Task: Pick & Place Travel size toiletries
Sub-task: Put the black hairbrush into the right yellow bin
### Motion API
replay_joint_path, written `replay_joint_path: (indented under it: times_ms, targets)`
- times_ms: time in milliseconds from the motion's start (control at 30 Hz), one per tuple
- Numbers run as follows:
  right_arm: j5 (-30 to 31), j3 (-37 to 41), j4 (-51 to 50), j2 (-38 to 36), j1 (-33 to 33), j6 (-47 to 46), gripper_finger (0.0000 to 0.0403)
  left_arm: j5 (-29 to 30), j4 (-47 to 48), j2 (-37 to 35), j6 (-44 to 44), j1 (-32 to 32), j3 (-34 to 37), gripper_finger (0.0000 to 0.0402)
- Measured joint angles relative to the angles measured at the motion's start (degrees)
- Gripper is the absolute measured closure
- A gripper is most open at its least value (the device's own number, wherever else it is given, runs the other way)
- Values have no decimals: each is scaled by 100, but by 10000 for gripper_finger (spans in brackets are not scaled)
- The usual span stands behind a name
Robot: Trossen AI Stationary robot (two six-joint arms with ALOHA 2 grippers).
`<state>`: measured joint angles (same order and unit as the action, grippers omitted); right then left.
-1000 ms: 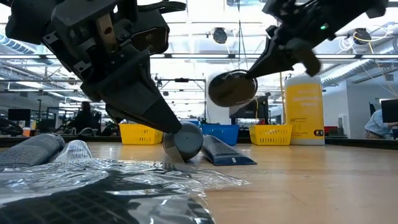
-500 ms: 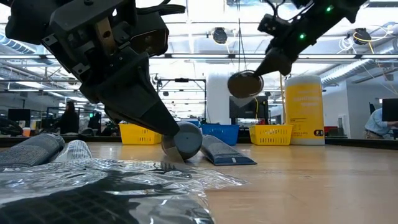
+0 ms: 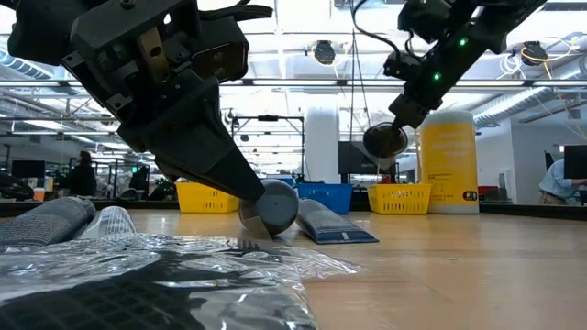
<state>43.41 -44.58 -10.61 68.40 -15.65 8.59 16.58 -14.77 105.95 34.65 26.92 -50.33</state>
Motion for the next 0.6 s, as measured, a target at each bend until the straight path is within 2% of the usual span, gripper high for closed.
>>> replay_joint_path:
  times_ms: [200,600]
  targets:
    - [-14,0,-47,53,-276,301,403,0,-2,0,-10,0,0,382]
    - [15,0,-127,379,-394,1672,403,0,-2,0,-55,0,0,382]
